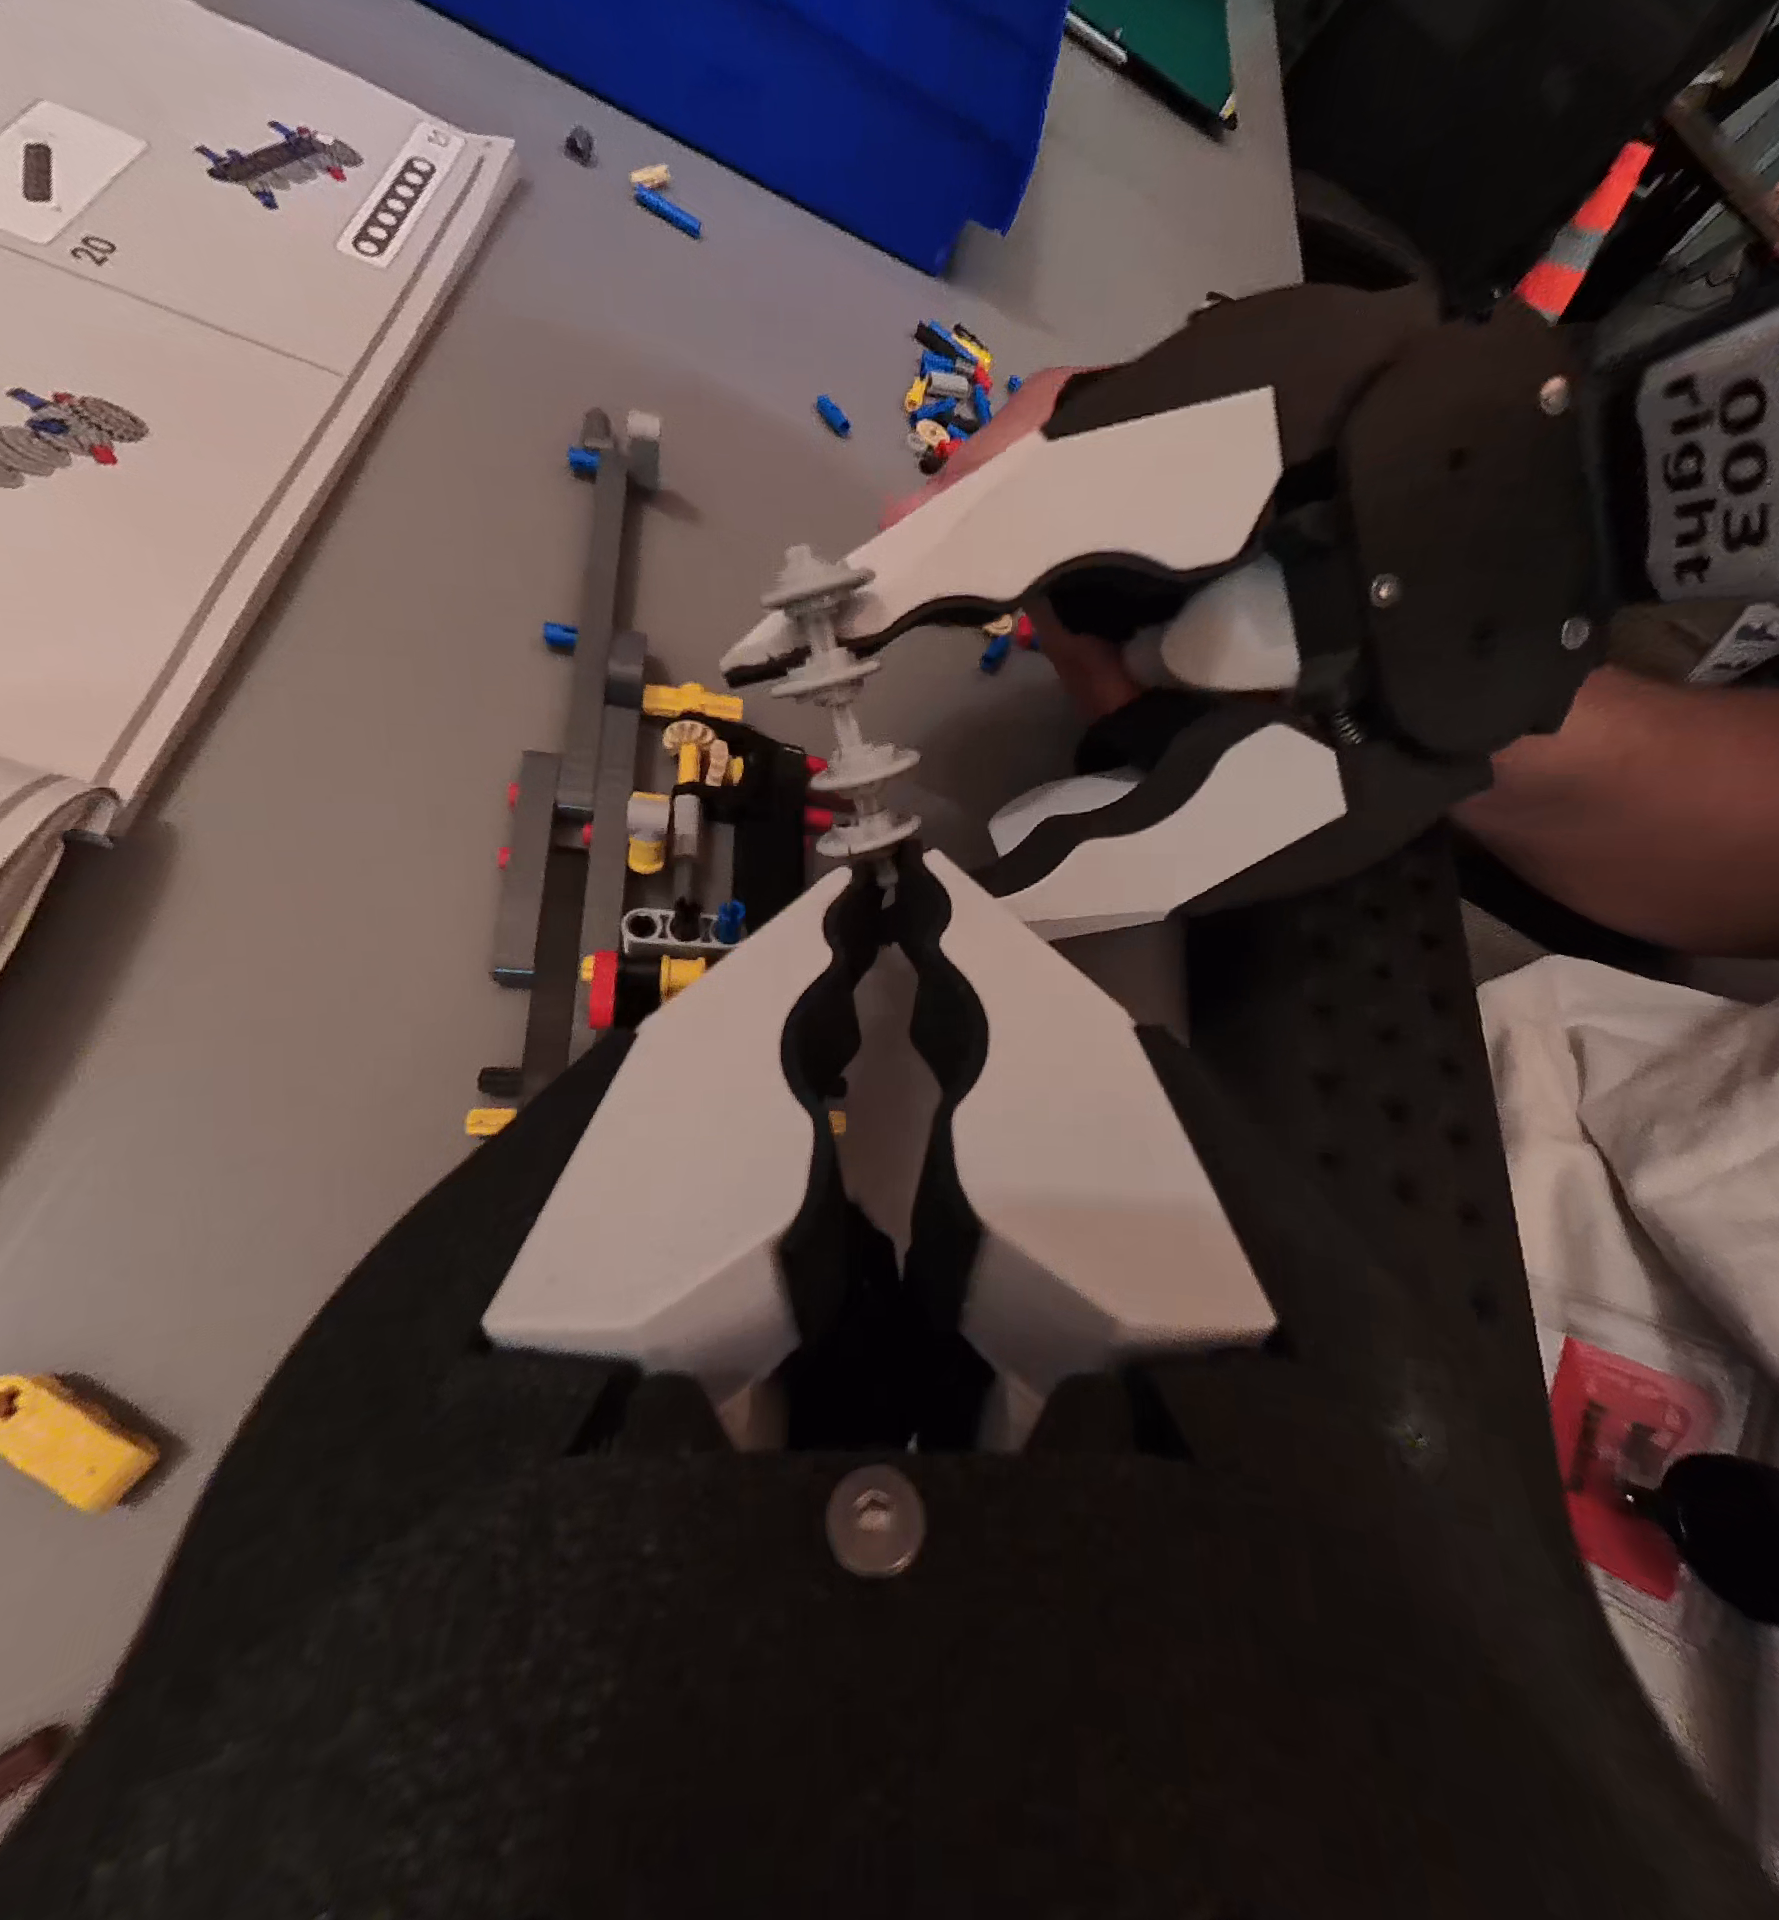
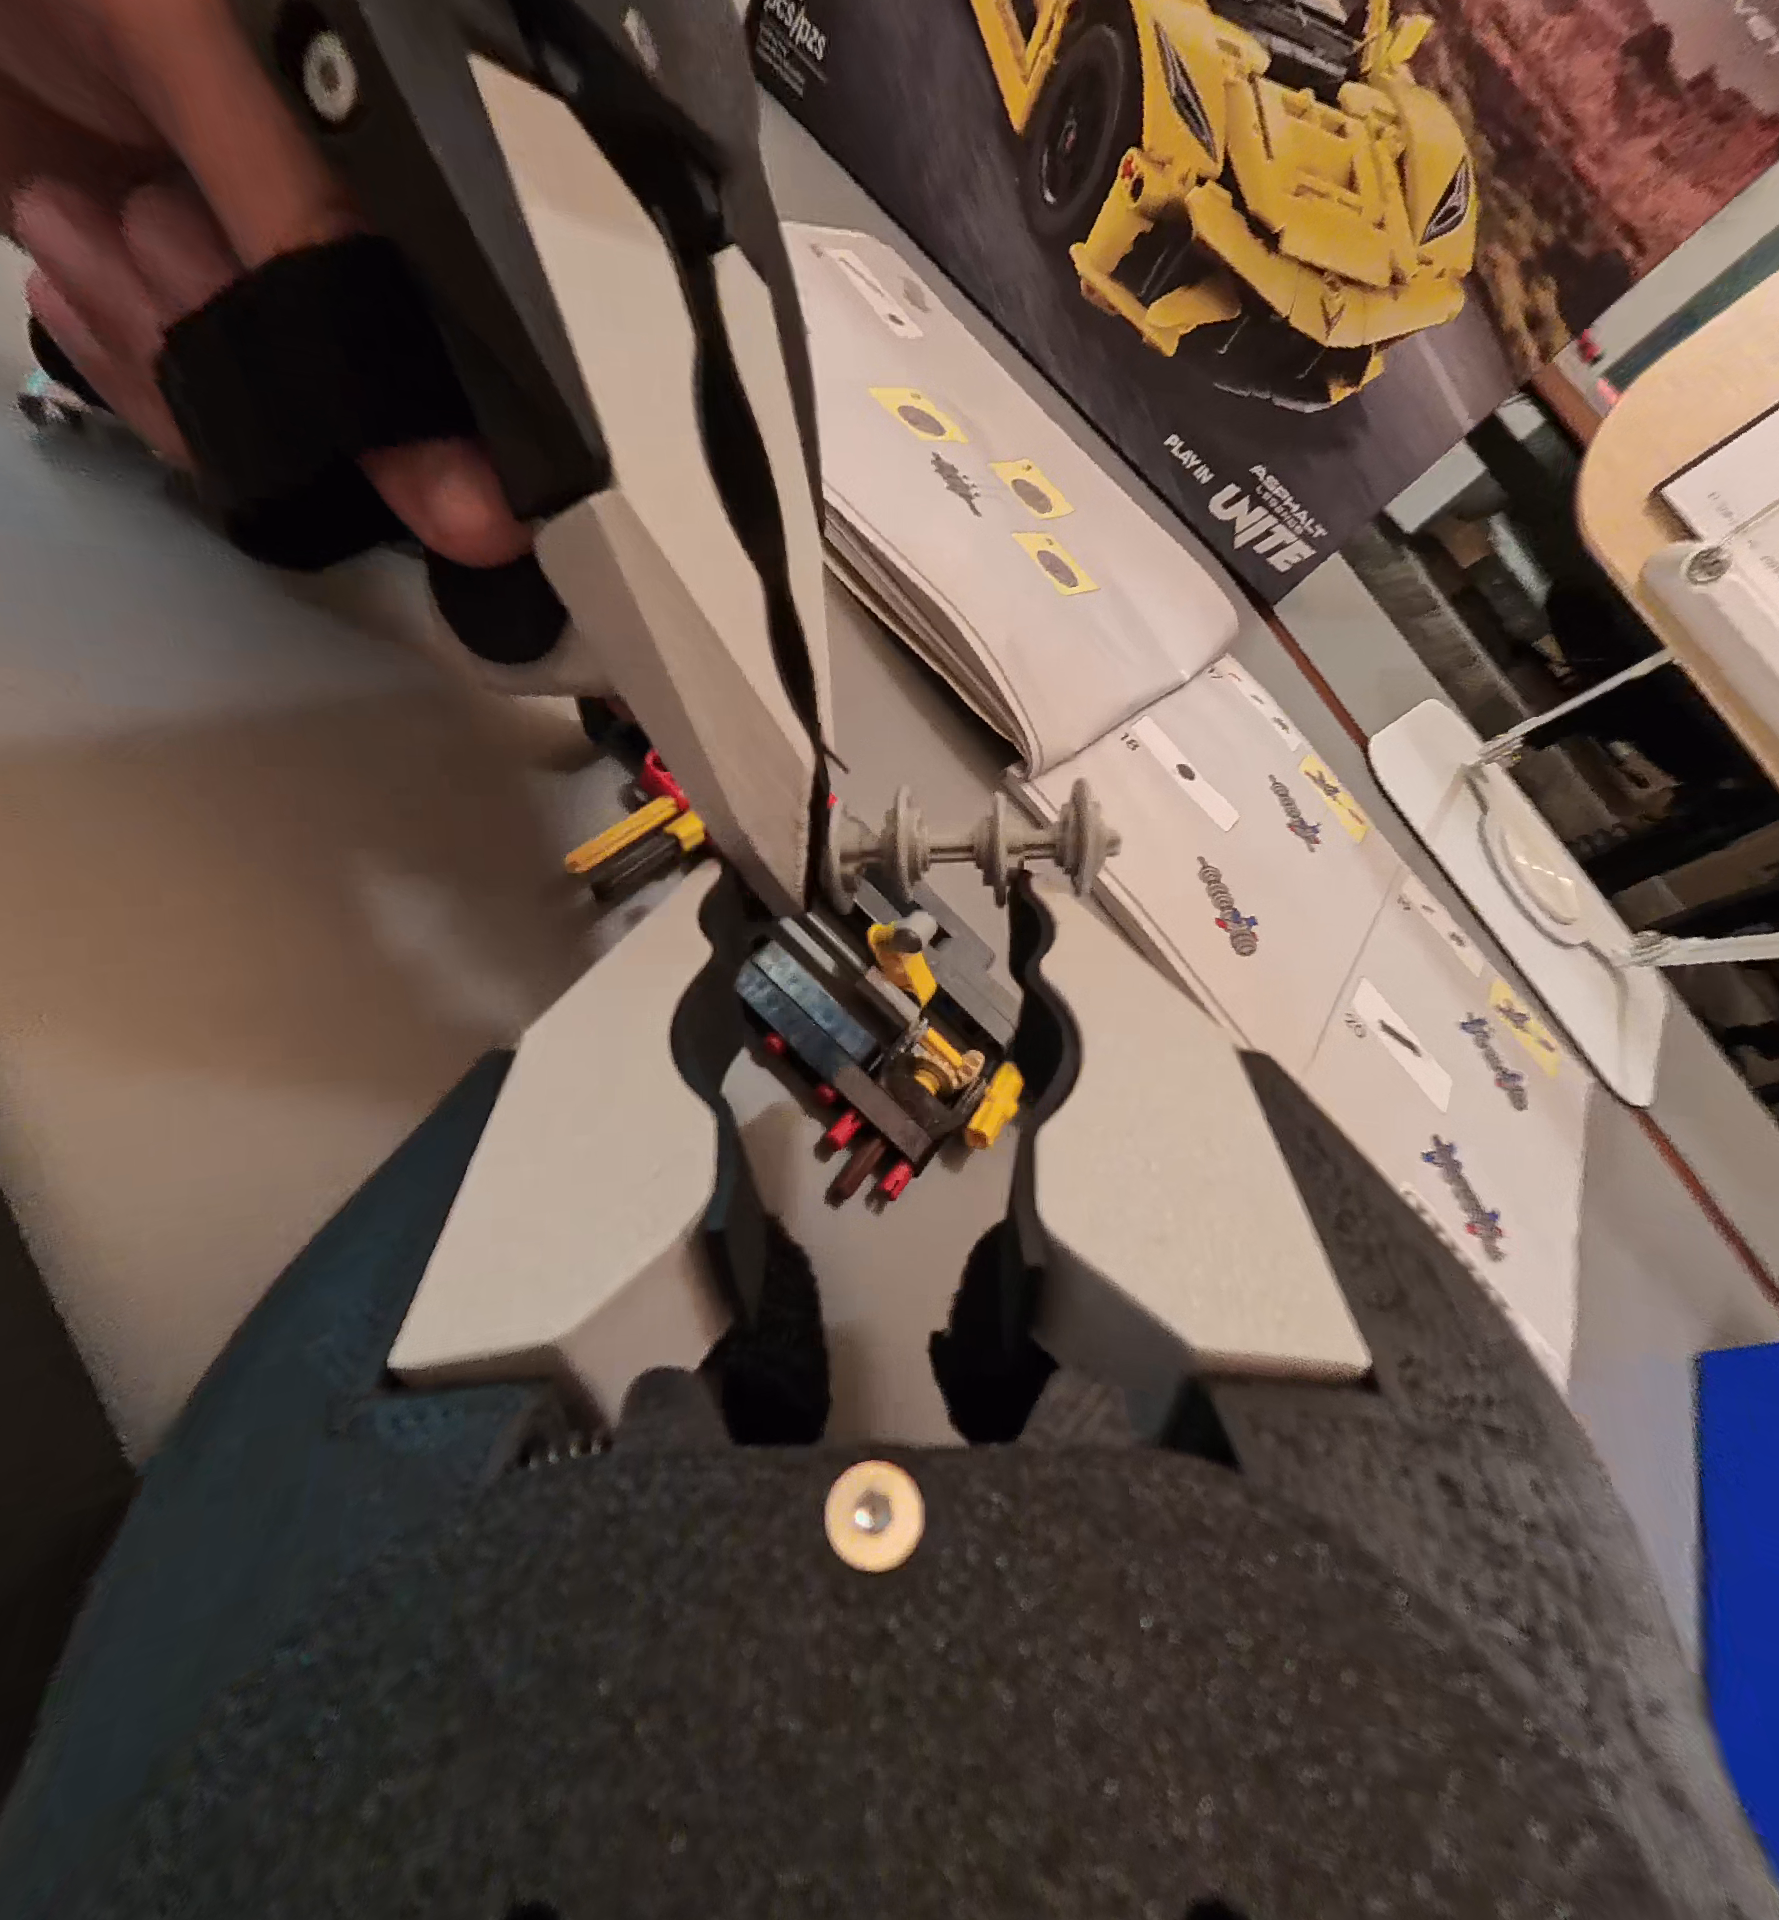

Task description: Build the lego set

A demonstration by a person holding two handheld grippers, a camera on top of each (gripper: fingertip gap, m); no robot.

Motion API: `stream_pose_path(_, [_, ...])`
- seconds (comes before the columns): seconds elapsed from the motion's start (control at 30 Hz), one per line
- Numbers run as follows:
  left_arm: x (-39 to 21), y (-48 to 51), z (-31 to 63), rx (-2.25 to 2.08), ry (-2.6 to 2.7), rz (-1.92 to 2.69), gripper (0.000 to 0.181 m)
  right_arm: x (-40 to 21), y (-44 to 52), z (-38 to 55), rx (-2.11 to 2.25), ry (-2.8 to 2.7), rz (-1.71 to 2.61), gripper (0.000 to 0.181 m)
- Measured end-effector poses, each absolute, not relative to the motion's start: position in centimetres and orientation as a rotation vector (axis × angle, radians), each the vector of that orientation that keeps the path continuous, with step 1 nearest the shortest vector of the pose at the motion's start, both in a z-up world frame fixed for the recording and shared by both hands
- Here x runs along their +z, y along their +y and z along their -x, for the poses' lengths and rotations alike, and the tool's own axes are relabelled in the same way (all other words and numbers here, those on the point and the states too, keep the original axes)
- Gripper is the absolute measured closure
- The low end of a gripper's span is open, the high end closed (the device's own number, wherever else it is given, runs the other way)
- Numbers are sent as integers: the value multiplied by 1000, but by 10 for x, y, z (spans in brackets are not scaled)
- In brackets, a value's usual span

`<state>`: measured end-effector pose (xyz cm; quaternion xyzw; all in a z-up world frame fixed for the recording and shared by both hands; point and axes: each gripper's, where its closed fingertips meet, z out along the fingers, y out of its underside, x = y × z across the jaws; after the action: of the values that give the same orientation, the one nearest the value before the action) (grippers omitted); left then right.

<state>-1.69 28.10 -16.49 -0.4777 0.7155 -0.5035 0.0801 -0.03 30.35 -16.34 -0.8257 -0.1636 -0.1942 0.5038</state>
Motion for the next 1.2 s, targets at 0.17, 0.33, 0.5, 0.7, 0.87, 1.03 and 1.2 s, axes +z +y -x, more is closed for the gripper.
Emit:
stream_pose_path(0.17, [-168, 282, 17, -1489, 2152, 1434, 180, -167, 303, -1, -489, -401, 2017, 134])
stream_pose_path(0.33, [-169, 282, 16, -1479, 2144, 1438, 180, -169, 302, -2, -493, -391, 2035, 135])
stream_pose_path(0.5, [-170, 282, 16, -1466, 2143, 1440, 180, -170, 302, -3, -506, -397, 2042, 136])
stream_pose_path(0.7, [-170, 282, 16, -1468, 2142, 1441, 180, -171, 302, -2, -506, -407, 2043, 138])
stream_pose_path(0.87, [-170, 282, 15, -1474, 2140, 1445, 180, -171, 302, -2, -500, -404, 2044, 139])
stream_pose_path(1.03, [-171, 282, 15, -1475, 2138, 1447, 180, -172, 302, -2, -491, -407, 2048, 140])
stream_pose_path(1.2, [-171, 282, 15, -1477, 2137, 1450, 180, -173, 302, -2, -481, -400, 2051, 141])
